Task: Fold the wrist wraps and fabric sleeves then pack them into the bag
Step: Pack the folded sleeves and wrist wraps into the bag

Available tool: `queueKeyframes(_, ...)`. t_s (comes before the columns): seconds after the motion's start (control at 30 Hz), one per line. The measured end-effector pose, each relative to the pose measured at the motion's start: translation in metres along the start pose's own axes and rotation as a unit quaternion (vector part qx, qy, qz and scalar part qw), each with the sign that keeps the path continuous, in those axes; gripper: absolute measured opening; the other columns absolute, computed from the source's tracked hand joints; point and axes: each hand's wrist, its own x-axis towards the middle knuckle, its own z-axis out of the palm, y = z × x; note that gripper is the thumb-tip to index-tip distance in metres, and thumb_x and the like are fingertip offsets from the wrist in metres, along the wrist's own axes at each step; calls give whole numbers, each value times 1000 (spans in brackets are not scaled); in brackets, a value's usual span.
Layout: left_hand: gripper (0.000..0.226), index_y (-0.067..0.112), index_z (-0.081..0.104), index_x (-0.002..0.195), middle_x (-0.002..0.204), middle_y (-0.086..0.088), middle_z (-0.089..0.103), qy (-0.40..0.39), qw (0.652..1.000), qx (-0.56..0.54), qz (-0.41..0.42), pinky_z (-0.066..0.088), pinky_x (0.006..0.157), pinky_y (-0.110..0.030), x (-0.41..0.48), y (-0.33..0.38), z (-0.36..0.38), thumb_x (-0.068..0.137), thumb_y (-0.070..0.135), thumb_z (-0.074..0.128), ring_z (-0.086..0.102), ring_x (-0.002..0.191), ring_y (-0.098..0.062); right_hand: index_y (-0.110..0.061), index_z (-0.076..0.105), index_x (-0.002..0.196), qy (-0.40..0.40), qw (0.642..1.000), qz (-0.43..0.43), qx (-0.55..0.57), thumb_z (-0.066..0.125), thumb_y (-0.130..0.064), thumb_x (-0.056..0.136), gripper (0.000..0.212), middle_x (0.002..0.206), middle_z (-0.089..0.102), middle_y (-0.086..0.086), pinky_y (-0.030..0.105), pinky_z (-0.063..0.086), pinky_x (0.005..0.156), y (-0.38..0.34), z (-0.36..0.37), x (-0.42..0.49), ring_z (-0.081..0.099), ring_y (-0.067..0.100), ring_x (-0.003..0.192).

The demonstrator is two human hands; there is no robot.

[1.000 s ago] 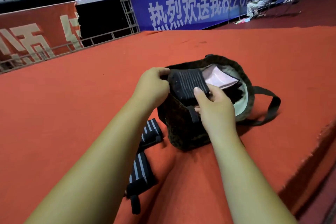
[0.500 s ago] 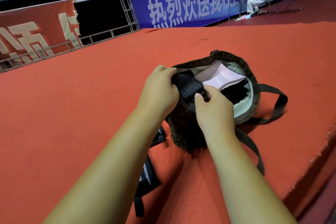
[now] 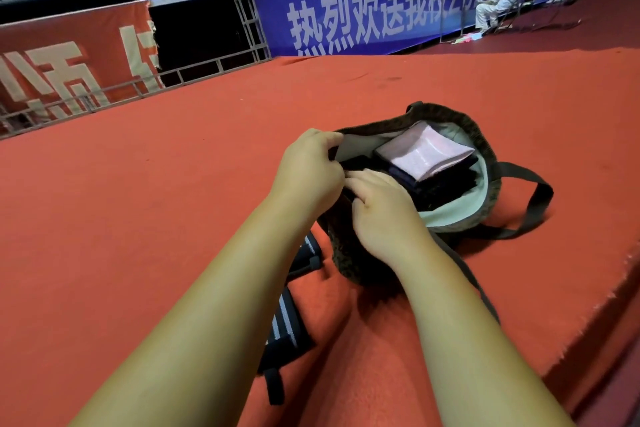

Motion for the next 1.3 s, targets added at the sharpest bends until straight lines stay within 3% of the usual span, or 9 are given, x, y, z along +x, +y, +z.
queueKeyframes(0.3,59,13,61,149,141,-5,58,2,999,28,39,45,108,-35,-7,-6,-2,96,-5,46,53,134,-27,-28,69,105,-78,991,70,-83,40,-23,99,29,121,65,-5,45,35,104,-6,3,11,47,29,124)
queueKeyframes(0.53,54,36,69,139,131,12,62,-34,998,-36,27,39,94,-21,-21,-15,-17,97,9,51,57,120,-5,-21,81,108,109,982,76,132,52,-11,94,34,123,74,-7,25,40,108,-14,-1,-3,56,19,127)
queueKeyframes(0.63,43,38,74,131,118,10,71,-27,991,-128,-21,45,69,-18,-37,-29,-25,101,12,55,59,69,7,-26,79,94,211,962,93,147,54,-7,91,31,106,72,-10,20,36,94,-32,-10,-18,58,21,116)
queueKeyframes(0.73,38,35,75,127,119,8,74,-11,981,-176,-81,47,56,-18,-59,-54,-31,103,11,58,60,62,-10,-24,72,78,246,944,99,196,54,-8,89,27,90,68,-9,23,41,81,-57,-16,-36,61,14,96)
queueKeyframes(0.83,36,26,73,131,127,6,73,8,978,-146,-149,52,76,-12,-87,-83,-31,101,11,58,70,100,-9,-25,73,73,135,948,124,261,54,-14,89,27,80,72,-8,22,49,75,-78,-9,-50,65,6,83)
queueKeyframes(0.97,39,14,68,134,132,-4,69,42,957,-129,-258,53,105,-39,-129,-122,-26,96,11,60,67,118,-22,-28,78,83,-54,946,217,233,52,-23,92,27,90,78,-8,29,53,80,-79,27,-71,70,13,90)
queueKeyframes(1.07,45,10,62,136,130,-9,68,55,935,-128,-327,58,100,-49,-149,-149,-20,93,23,67,69,113,-30,-20,73,87,-116,950,238,166,52,-23,96,23,95,73,-7,33,50,84,-75,45,-82,65,20,97)
queueKeyframes(1.2,70,6,60,136,122,-20,73,21,910,-146,-386,59,93,-49,-161,-171,-5,89,57,68,72,110,-40,-17,52,65,-179,947,238,122,57,-28,94,32,71,61,-1,37,42,65,-75,60,-86,60,26,78)
queueKeyframes(1.3,72,7,60,136,126,-1,67,10,909,-158,-386,50,93,-36,-161,-171,3,93,64,69,66,117,-27,-18,58,68,-216,943,233,98,65,-44,96,39,73,68,2,35,40,59,-76,69,-85,65,26,77)
